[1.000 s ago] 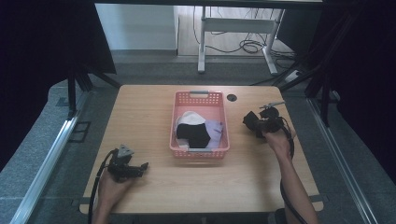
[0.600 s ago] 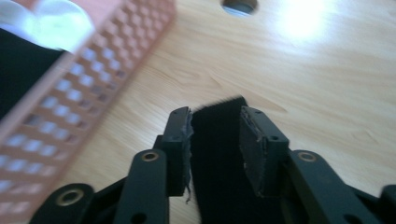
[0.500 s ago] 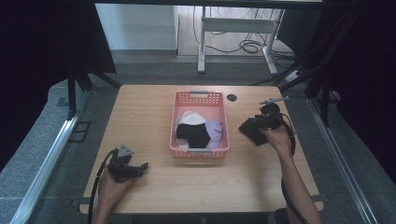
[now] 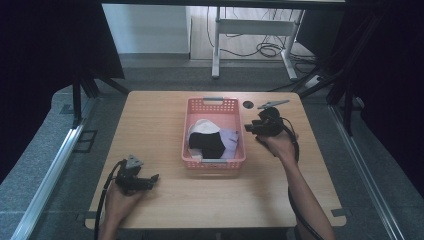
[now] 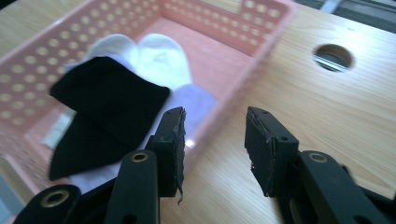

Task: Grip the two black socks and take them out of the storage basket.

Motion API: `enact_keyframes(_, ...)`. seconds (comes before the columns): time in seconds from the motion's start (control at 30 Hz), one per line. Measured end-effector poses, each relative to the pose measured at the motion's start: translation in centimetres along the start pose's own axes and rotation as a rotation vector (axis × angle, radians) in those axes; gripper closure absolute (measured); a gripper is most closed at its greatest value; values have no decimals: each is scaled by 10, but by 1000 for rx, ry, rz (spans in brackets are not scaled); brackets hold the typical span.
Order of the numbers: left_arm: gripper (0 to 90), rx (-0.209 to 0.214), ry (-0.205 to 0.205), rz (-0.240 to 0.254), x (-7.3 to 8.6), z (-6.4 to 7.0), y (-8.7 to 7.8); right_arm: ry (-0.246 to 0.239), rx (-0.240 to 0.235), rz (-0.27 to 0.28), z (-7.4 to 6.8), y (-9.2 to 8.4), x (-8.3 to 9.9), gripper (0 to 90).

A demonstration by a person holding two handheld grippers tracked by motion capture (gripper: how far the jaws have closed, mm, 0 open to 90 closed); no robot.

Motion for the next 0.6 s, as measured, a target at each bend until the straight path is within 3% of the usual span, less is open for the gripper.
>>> enact_keyframes(0.4, 134, 0, 2, 0, 0, 0, 0, -86, -102, -35, -57, 40, -21, 553)
enact_keyframes(0.6, 134, 0, 2, 0, 0, 0, 0, -117, -141, -68, -80, 64, -23, 540)
Point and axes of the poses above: each handheld gripper's, and its own axes: y roughly forward along the jaws, x roughly out of its underside, z roughly to its right, the point moved 6 cm from there along y, roughly forward along the jaws, and after that the axes turned 1 degree about -z, right-handed, at the moved point
